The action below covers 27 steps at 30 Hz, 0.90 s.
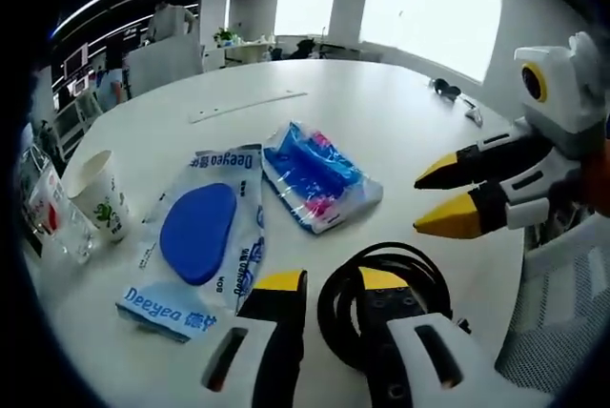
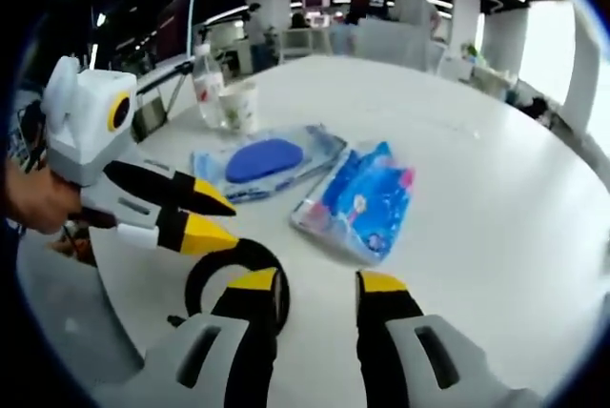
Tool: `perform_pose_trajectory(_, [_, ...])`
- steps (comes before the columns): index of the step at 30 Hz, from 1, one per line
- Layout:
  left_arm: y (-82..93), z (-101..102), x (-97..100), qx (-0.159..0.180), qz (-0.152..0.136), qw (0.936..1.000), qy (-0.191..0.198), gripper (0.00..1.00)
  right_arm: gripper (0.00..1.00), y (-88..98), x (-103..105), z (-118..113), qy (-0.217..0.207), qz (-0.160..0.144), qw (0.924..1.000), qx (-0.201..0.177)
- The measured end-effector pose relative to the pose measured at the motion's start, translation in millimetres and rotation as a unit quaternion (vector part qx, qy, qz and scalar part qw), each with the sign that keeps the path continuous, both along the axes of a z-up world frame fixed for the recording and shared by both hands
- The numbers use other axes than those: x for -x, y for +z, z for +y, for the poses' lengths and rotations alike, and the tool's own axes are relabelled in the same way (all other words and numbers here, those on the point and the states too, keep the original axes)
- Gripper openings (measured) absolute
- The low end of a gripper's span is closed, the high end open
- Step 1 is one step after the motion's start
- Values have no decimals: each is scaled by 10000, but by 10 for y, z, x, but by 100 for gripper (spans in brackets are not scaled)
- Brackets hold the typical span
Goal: Arrange the tabletop items into an orderly group along one side of the table until the central work area is clear of visible clutter.
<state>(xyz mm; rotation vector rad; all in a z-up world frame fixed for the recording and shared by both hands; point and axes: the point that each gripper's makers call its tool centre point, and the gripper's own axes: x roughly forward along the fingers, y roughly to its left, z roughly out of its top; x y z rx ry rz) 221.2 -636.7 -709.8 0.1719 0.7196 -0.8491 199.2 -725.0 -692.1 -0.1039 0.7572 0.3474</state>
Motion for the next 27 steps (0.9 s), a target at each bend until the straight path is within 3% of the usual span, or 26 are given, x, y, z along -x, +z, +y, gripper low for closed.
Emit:
perform_pose_trajectory(11, [124, -81, -102, 55, -93, 9999, -85, 21, 28, 203, -167, -93, -63, -173, 9998, 92])
perform_pose_trajectory(27, [212, -175, -140, -61, -165, 9997, -147, 21, 28, 321, -239, -308, 178, -182, 9994, 219])
